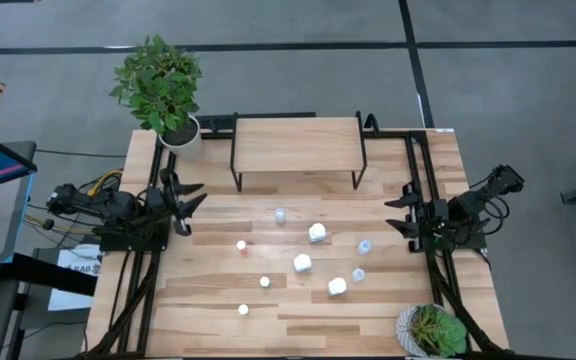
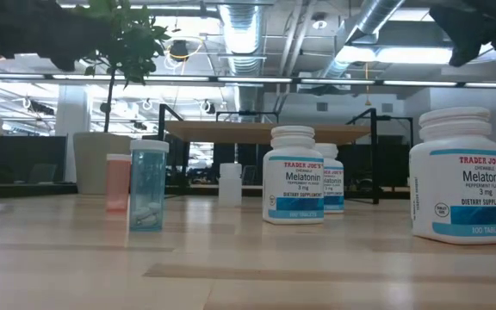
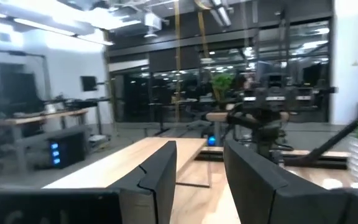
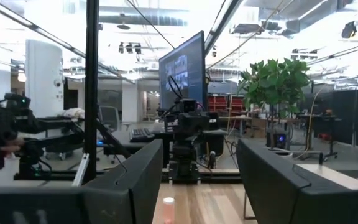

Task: Pick and place medicine bottles onto shelf by color
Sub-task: Put the middle right transparent medicine bottle on the shelf

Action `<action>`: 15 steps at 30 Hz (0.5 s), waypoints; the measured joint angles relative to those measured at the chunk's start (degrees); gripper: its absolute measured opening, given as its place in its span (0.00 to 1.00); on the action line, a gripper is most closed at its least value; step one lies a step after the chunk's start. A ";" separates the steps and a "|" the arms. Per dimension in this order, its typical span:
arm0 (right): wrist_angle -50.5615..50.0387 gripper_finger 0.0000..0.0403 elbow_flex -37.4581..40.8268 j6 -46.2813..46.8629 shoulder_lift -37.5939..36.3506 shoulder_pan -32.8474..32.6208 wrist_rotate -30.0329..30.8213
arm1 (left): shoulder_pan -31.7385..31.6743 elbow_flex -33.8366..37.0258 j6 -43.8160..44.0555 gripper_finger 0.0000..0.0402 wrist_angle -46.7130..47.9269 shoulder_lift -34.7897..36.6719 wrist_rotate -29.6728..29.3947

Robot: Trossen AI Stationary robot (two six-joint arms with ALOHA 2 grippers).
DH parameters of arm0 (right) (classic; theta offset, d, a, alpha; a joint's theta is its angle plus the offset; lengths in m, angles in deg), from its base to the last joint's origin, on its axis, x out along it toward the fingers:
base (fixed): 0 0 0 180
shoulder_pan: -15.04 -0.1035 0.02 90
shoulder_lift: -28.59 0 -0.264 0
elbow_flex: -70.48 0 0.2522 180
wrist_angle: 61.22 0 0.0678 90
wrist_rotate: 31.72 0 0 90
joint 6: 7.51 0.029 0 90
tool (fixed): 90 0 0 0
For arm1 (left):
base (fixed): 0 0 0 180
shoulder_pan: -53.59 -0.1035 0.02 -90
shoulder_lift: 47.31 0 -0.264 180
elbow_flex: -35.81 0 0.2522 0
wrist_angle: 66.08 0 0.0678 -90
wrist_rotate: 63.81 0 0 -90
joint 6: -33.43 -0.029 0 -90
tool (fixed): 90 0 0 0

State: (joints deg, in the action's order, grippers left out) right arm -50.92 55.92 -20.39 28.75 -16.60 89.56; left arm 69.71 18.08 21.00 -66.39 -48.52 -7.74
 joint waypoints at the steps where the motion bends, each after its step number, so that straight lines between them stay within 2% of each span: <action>1: 0.02 0.56 0.00 0.32 0.00 0.00 0.00 | 0.00 0.00 0.02 0.30 0.02 -0.02 1.16; 6: 0.00 0.56 0.00 0.37 0.00 0.00 0.07 | 0.00 0.00 -4.92 0.30 0.25 -0.02 1.46; 11: 0.00 0.56 0.00 0.39 0.00 0.00 0.11 | 0.00 0.00 -14.14 0.30 1.51 -0.02 5.75; 15: 0.00 0.56 0.00 0.39 0.00 0.00 0.28 | 0.00 0.00 -14.33 0.30 1.81 -0.02 7.64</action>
State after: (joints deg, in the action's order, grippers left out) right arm -50.93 55.92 -20.00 28.75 -16.60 89.85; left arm 69.71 18.08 6.67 -64.58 -48.54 -0.09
